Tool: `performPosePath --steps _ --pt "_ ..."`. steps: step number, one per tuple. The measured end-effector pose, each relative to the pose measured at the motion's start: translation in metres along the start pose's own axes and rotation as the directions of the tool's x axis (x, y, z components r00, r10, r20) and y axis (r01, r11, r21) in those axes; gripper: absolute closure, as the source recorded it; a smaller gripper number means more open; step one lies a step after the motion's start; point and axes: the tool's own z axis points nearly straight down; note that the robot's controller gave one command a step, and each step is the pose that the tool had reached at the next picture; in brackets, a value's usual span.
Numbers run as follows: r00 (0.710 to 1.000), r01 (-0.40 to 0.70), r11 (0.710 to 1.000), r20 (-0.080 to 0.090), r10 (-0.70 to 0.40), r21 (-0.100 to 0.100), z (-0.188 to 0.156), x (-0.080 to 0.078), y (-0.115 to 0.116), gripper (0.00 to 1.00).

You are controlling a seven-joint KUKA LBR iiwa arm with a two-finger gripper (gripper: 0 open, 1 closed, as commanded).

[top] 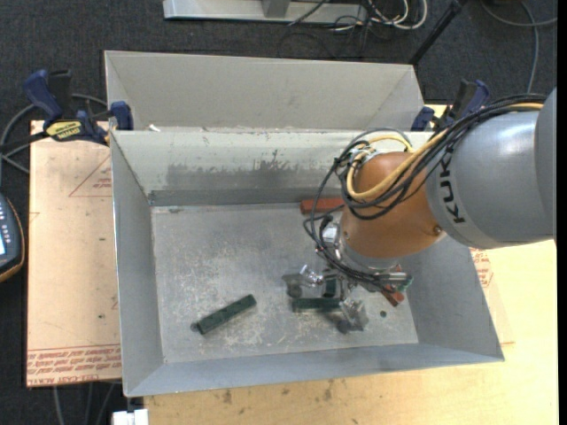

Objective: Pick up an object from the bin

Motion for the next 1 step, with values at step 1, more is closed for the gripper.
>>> performPosePath --steps 1 --pt "1.000 0.003 1.000 0.007 -0.003 0.007 -0.0057 -0.0031 -0.0020 1.00"
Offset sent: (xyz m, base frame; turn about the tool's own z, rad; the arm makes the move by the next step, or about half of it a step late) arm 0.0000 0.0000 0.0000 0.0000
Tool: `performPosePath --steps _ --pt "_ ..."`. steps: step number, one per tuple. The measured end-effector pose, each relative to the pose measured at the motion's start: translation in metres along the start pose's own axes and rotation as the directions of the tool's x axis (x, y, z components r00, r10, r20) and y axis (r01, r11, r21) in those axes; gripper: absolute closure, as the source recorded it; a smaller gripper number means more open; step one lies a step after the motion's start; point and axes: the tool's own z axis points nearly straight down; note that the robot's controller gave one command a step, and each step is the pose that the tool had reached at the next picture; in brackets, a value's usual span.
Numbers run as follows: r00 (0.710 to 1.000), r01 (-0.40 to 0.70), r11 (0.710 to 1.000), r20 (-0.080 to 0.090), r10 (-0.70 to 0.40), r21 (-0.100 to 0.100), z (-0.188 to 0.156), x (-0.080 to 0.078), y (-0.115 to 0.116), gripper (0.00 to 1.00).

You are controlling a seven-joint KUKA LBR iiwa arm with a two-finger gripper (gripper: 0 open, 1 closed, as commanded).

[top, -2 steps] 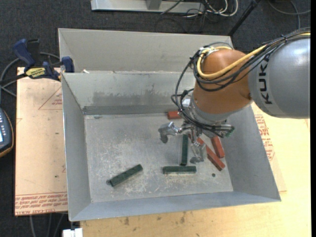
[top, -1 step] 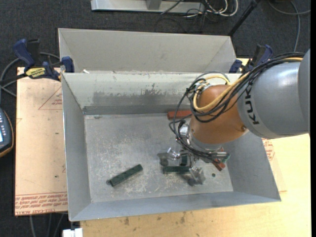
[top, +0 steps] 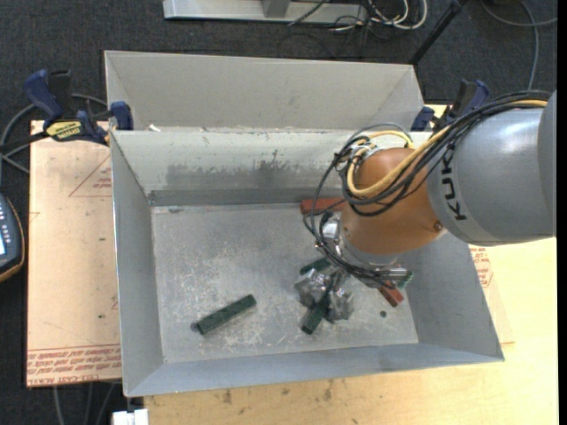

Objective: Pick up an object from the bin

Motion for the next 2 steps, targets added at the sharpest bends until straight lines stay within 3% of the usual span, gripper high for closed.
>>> performPosePath --steps 1,2 --pt "1.000 -0.004 1.000 0.002 0.004 0.007 -0.118 0.053 -0.017 1.00" --pt "0.933 0.360 0.933 0.000 -0.360 0.006 -0.196 0.062 -0.038 1.00"
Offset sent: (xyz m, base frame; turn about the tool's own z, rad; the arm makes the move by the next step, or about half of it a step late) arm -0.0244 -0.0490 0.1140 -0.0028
